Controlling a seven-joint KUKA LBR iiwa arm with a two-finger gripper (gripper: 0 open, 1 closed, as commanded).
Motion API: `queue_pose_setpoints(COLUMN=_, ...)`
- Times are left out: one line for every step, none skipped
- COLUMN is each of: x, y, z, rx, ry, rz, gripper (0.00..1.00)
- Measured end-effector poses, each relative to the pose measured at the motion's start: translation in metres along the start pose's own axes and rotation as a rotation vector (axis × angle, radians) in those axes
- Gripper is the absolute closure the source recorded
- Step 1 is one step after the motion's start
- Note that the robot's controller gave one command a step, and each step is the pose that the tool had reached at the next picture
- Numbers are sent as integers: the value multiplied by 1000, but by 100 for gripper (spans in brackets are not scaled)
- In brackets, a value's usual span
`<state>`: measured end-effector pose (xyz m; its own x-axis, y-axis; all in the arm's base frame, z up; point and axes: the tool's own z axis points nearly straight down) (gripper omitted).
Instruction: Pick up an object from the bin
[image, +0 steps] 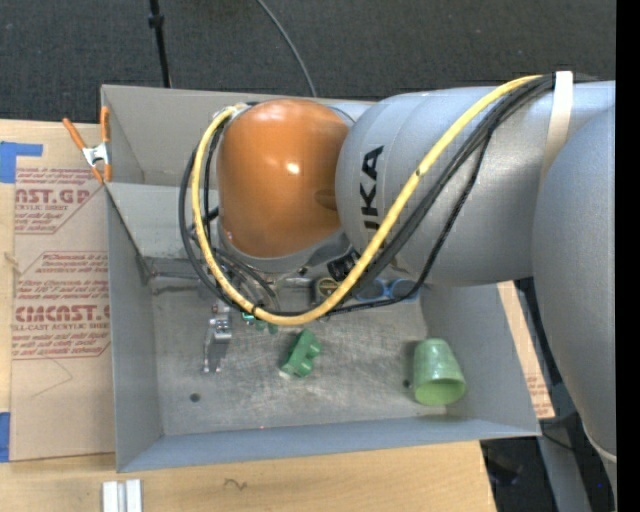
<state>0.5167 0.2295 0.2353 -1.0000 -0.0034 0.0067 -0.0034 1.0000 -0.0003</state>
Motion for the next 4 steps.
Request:
queue_pose_setpoints(x=-23, y=17, z=-49, rx=-1, ry=-13, rz=-303, gripper=0)
queue_pose_setpoints(x=-15, y=-85, z=-24, rx=3, ry=-7, rz=-522, gripper=0)
queue_pose_setpoints(x=-4, y=-165, z=63, rx=2, ry=-1, rz=-674, gripper=0)
queue_pose_setpoints(x=-49, y=-147, z=165, rx=-1, ry=-14, rz=-679, gripper=0)
